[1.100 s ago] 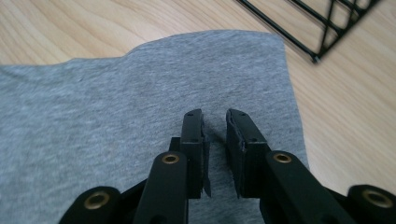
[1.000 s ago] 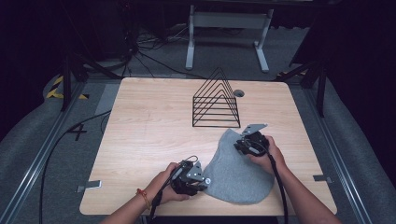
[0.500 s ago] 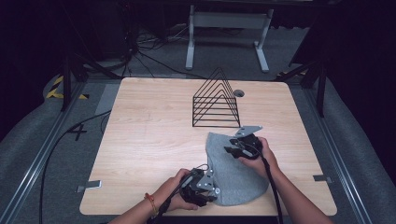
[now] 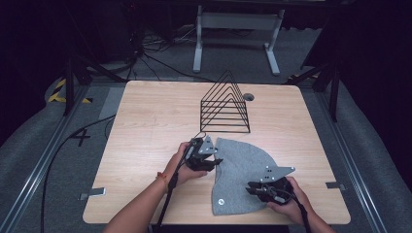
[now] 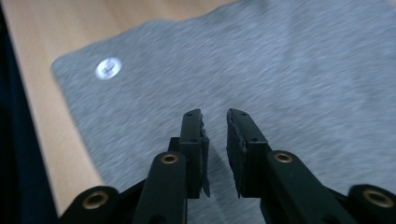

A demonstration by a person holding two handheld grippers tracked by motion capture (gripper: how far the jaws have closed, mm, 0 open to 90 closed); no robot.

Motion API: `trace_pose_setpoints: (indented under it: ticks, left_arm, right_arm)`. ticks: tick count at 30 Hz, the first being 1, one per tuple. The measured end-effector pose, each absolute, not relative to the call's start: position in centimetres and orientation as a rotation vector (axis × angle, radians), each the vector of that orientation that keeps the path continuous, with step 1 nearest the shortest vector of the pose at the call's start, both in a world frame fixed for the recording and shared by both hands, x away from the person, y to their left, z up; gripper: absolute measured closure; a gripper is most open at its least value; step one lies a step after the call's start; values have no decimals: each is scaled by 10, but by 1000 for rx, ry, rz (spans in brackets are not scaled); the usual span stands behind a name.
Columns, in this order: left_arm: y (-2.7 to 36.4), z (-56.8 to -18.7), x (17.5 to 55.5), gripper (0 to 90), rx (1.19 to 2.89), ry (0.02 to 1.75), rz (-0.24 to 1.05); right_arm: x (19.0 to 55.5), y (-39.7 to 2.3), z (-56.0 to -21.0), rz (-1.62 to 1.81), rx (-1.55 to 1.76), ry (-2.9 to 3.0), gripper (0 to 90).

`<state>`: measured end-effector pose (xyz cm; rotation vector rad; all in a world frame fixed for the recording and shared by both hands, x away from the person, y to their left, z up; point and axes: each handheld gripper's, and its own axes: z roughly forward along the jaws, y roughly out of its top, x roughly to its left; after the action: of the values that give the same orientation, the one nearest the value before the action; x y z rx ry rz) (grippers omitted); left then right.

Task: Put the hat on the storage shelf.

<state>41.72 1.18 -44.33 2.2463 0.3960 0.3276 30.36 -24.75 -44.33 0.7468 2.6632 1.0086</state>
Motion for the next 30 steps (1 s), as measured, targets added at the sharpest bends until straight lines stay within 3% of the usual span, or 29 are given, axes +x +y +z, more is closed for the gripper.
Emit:
trace_pose_setpoints:
  ticks: [6,10,19,30]
  left_arm:
    - [-12,-459,443,592,2327,423,329]
    - [-7,-461,442,624,2372,422,311]
    - [28,-459,395,650,2408,454,271]
    - [38,-460,353,676,2393,457,118]
  right_arm:
    - [303,-249,-451,954,739,2705,779]
    - [308,-260,-451,925,767,2685,766]
    - [333,-283,-448,839,891,2564,701]
    - [388,-270,-448,801,917,2501,675]
